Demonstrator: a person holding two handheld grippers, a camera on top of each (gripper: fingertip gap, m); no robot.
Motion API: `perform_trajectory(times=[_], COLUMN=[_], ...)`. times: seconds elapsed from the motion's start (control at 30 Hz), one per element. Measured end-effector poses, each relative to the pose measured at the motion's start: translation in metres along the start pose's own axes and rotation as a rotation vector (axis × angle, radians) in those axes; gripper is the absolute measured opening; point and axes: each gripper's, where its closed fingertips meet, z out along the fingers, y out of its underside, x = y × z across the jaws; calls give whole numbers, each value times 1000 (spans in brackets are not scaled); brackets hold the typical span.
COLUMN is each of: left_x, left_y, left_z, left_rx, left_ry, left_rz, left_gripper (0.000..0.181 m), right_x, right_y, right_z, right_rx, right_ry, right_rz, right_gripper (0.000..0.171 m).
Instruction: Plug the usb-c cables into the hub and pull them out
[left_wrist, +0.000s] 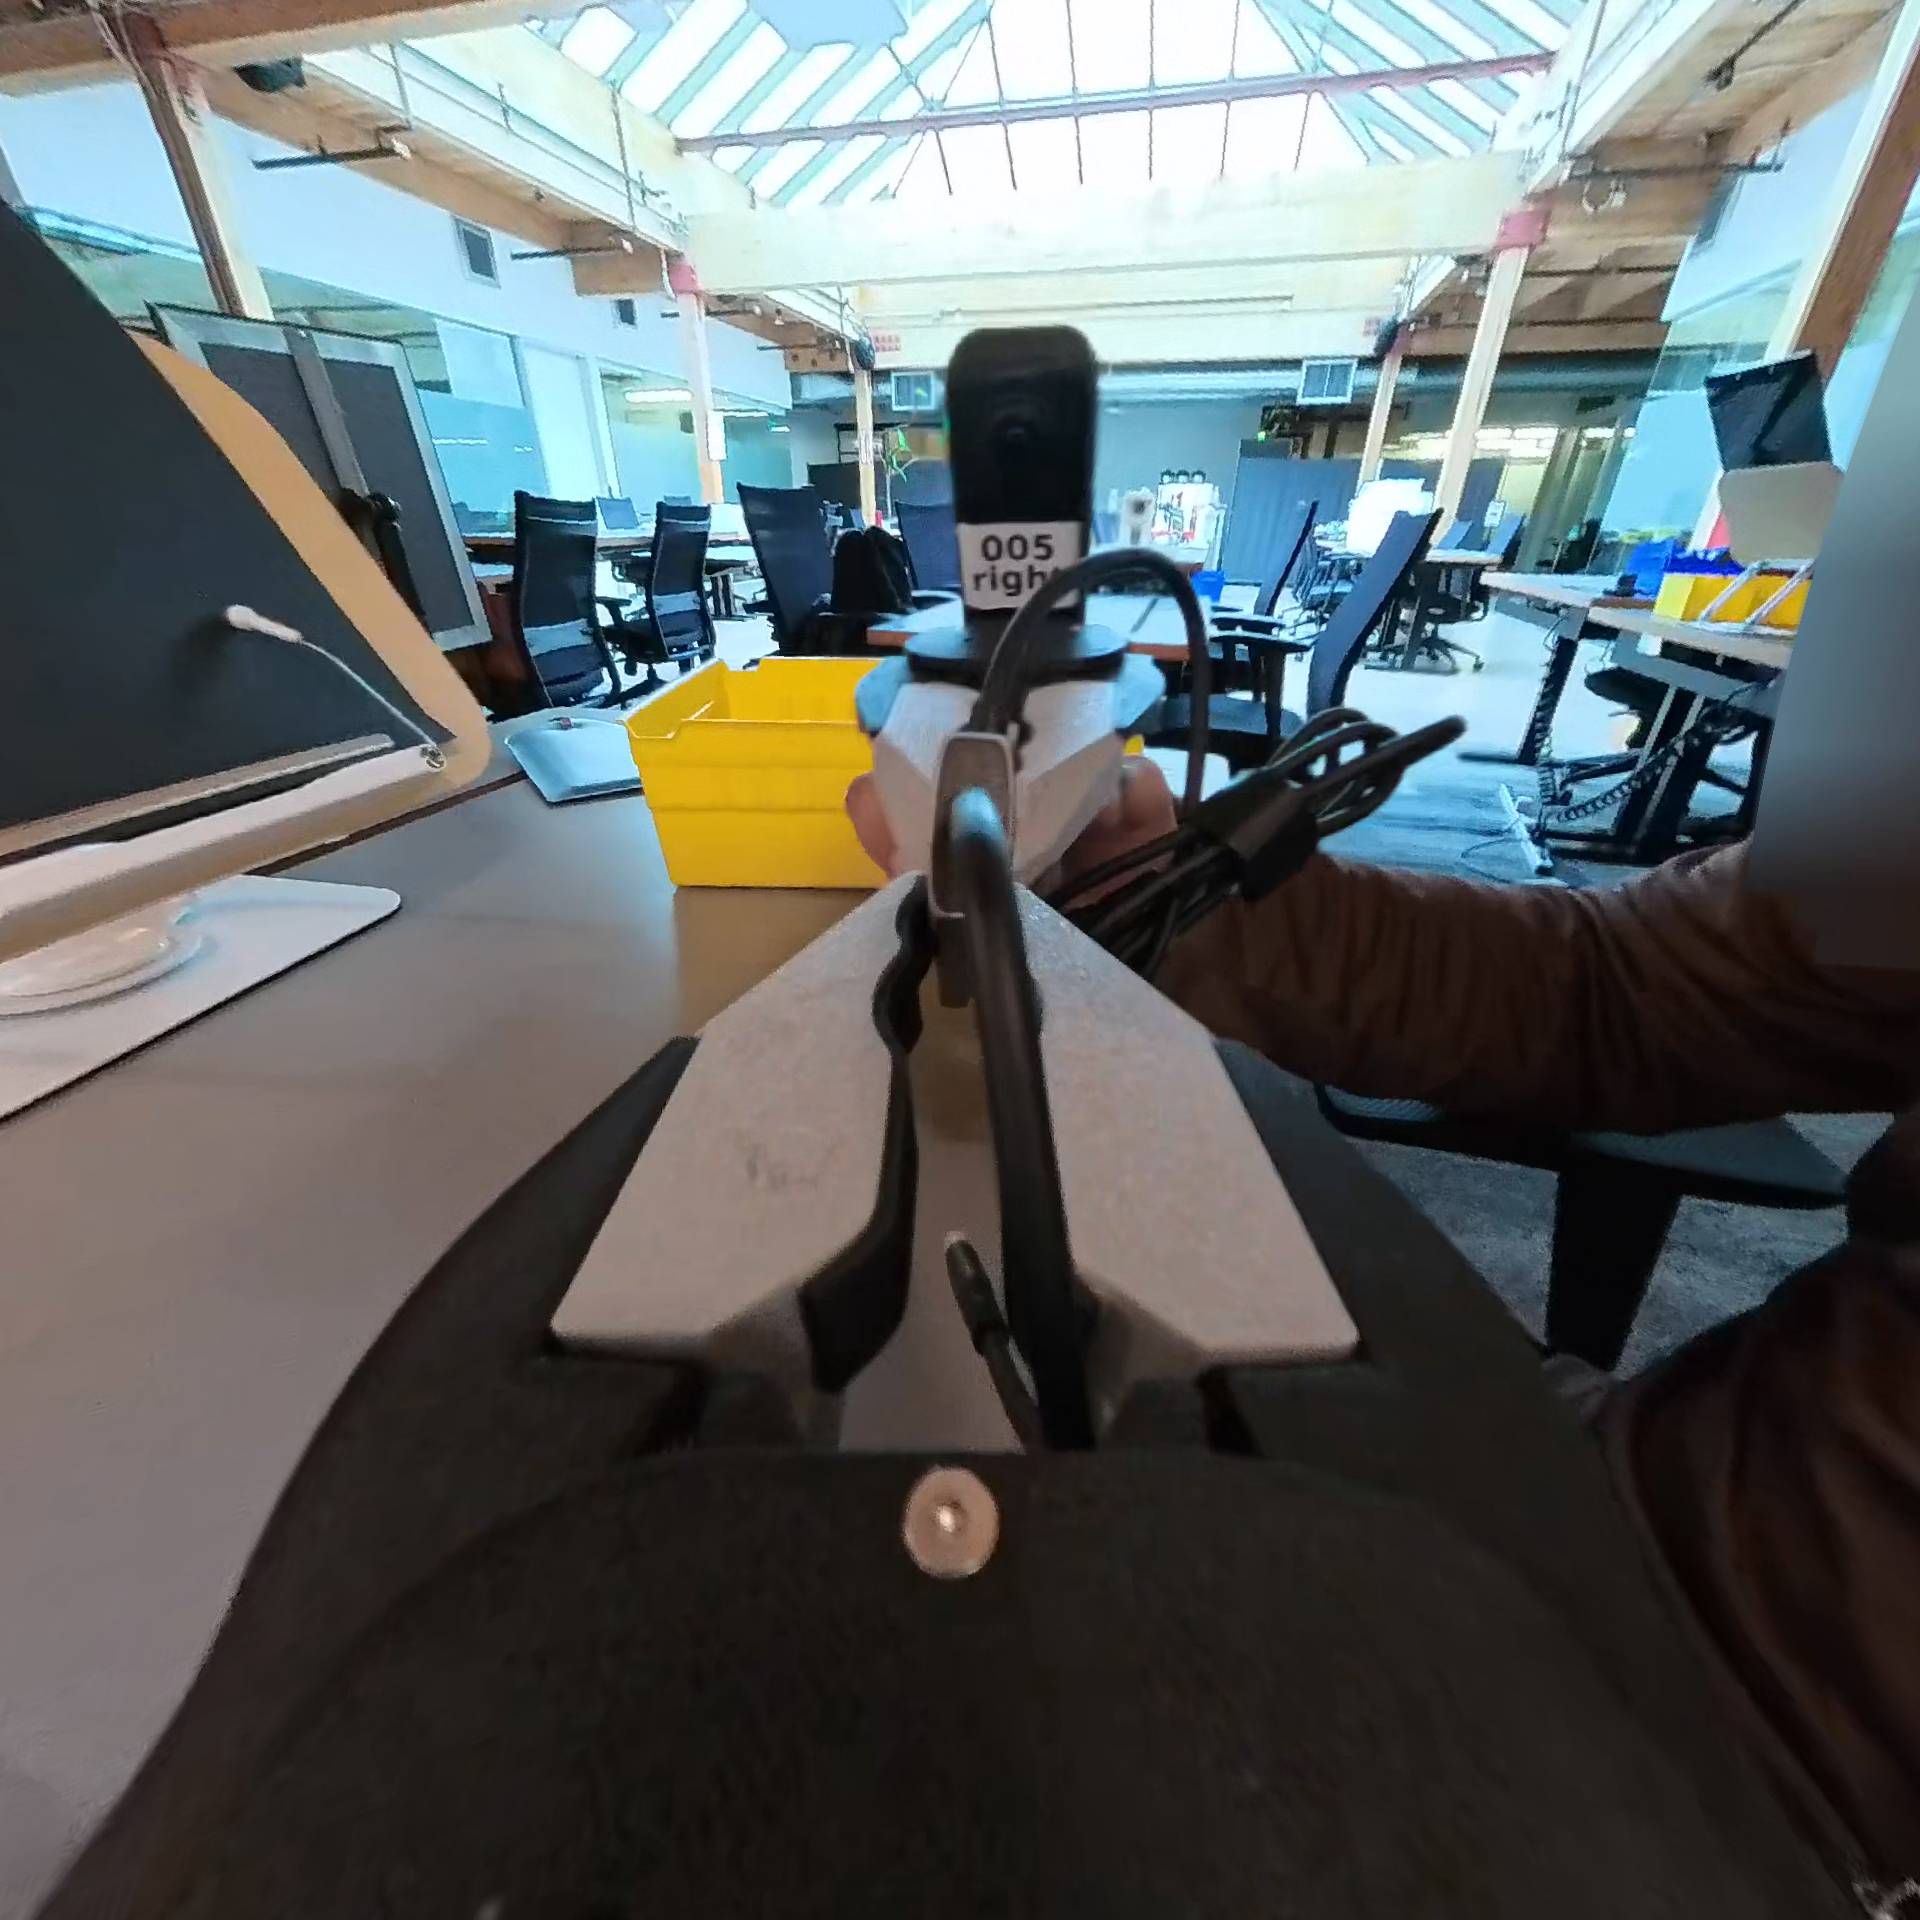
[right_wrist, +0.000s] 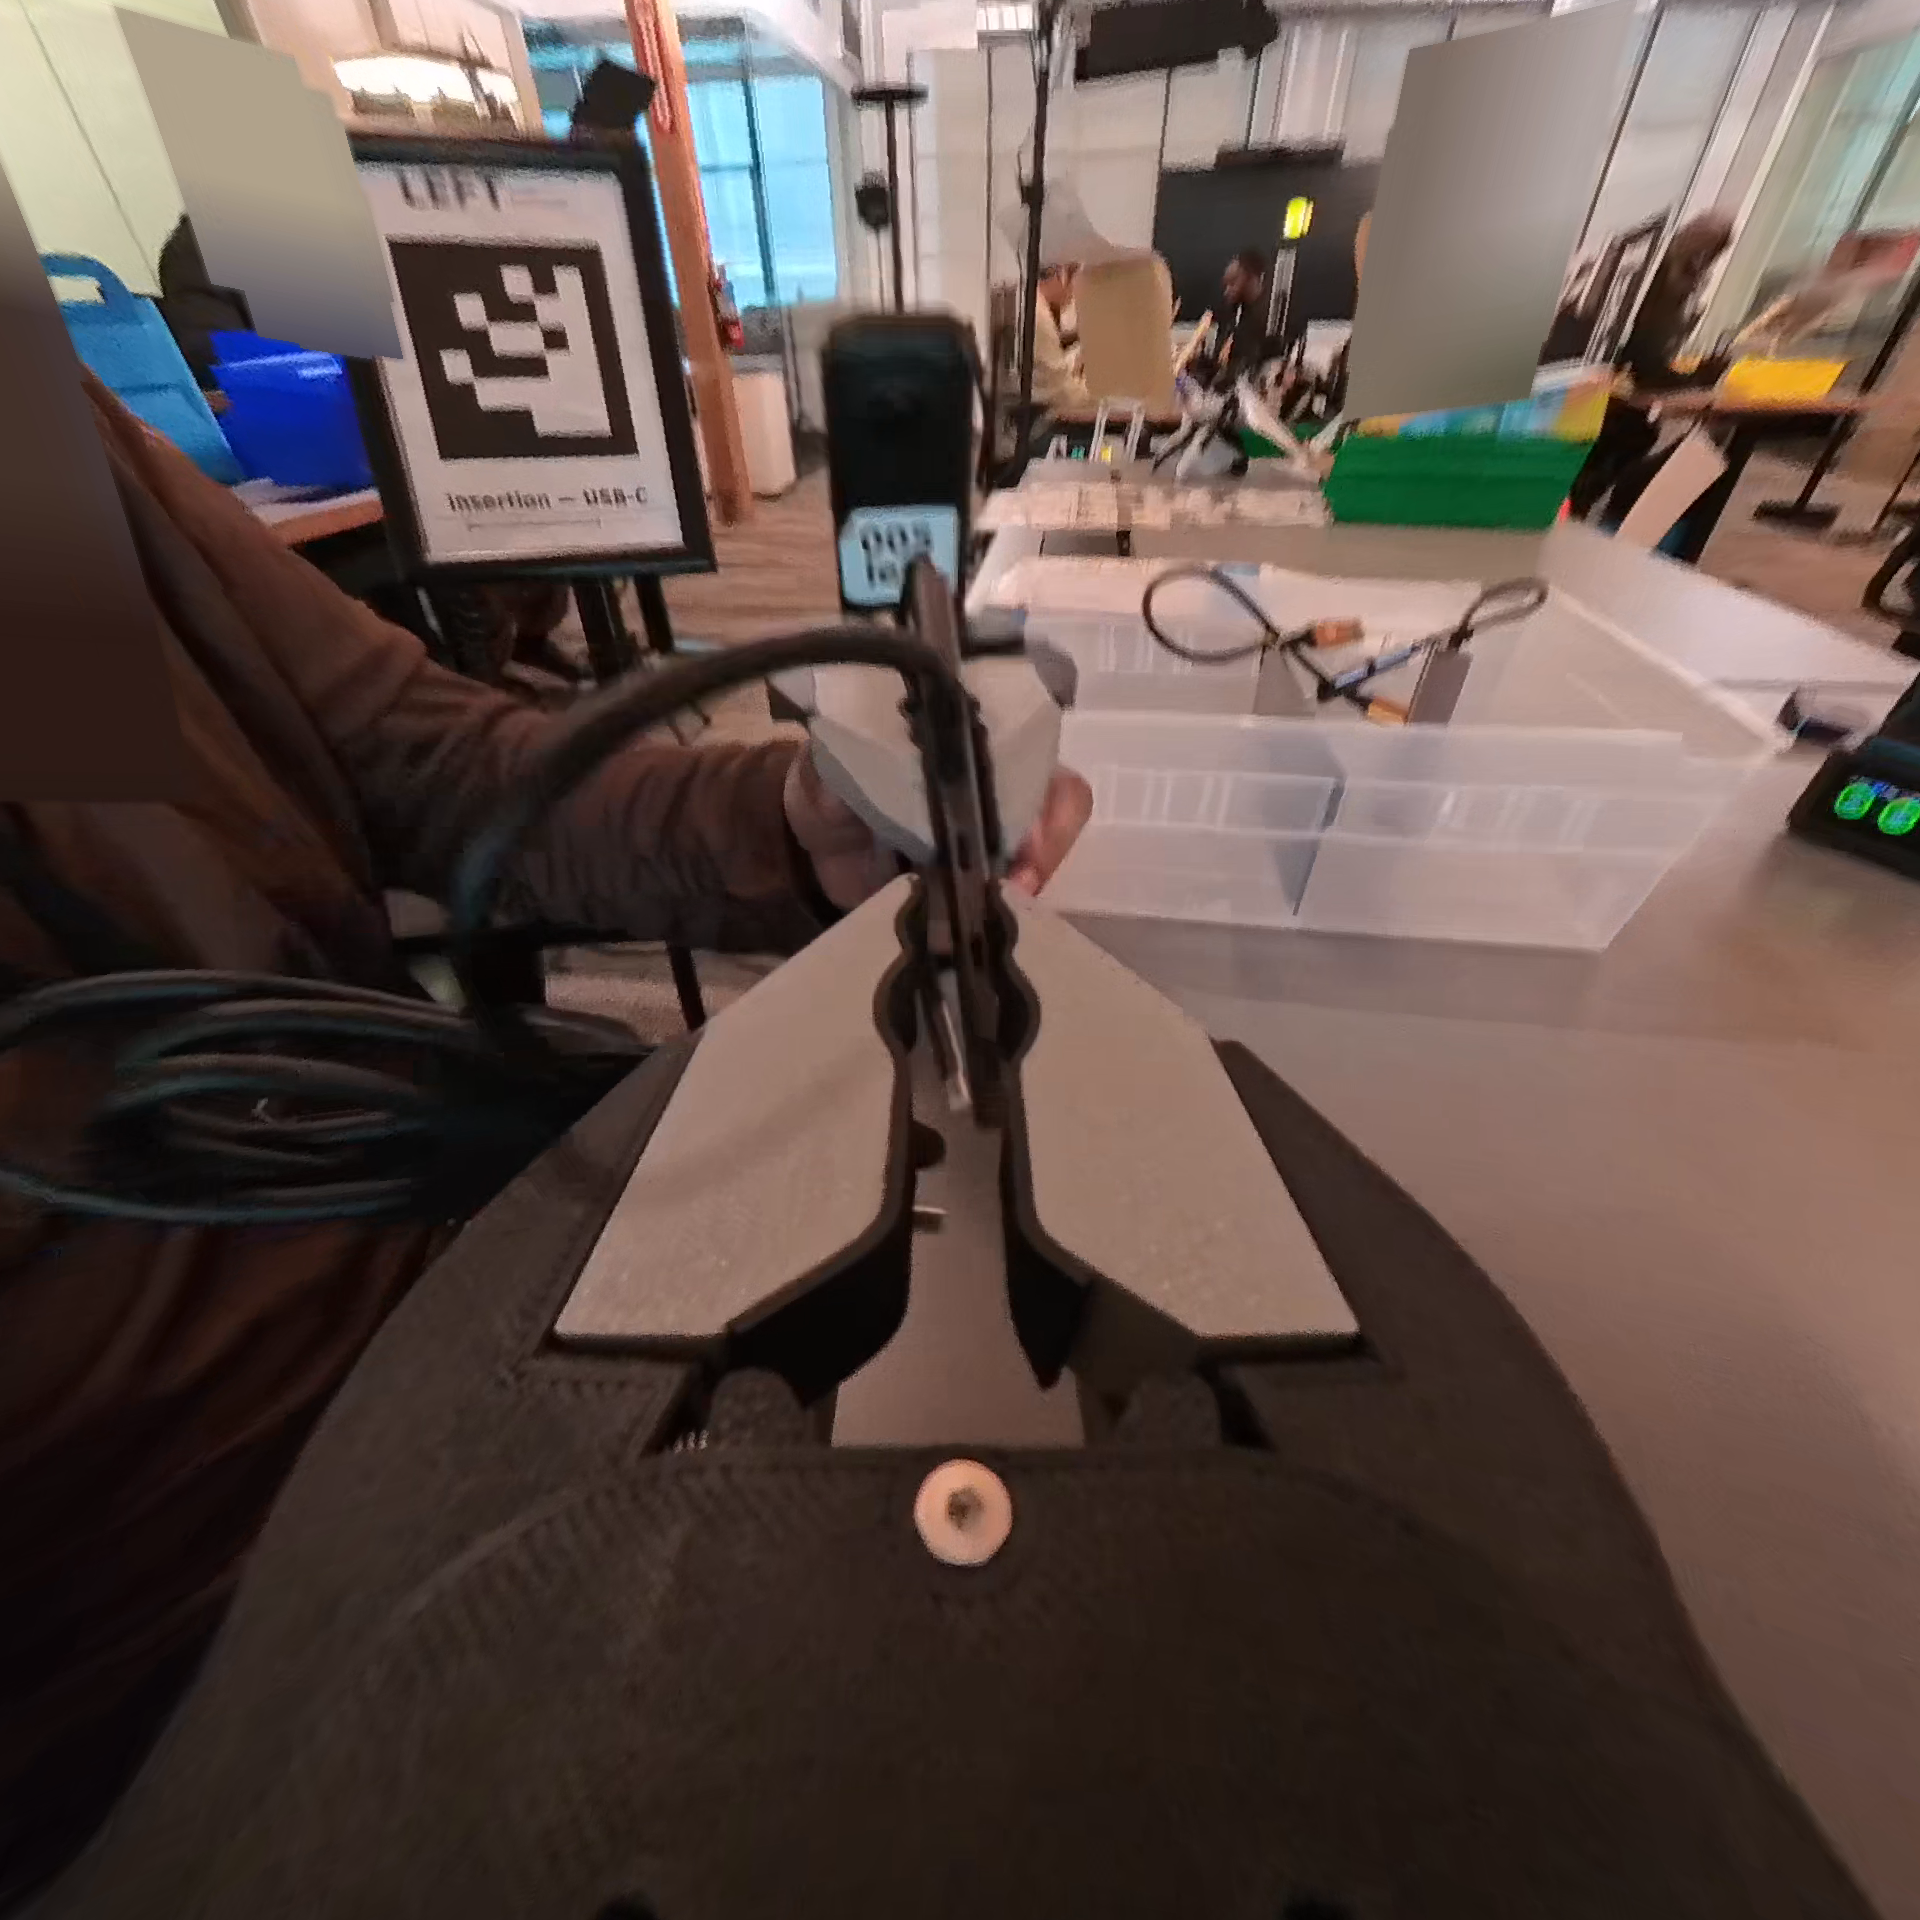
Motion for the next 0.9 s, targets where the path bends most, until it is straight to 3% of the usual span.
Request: perform_trajectory(times=[0.1,0.23,0.43,0.67,0.9], left_x=[-2,-2,-3,-5,0], left_y=[-1,-2,-4,1,-6], left_z=[1,4,8,11,10], left_rx=[42,88,125,105,129], left_ry=[20,42,33,6,27], left_rz=[-84,-171,-237,-253,-229], left_gripper=[8,8,8,8,8], right_x=[-7,-3,5,8,2], right_y=[-19,-23,-21,-14,-22], right_z=[-3,1,12,18,18], right_rx=[69,55,23,-14,85], right_ry=[9,63,142,156,70], right_rz=[-33,-11,-3,6,86], right_gripper=[6,18,3,5,4])
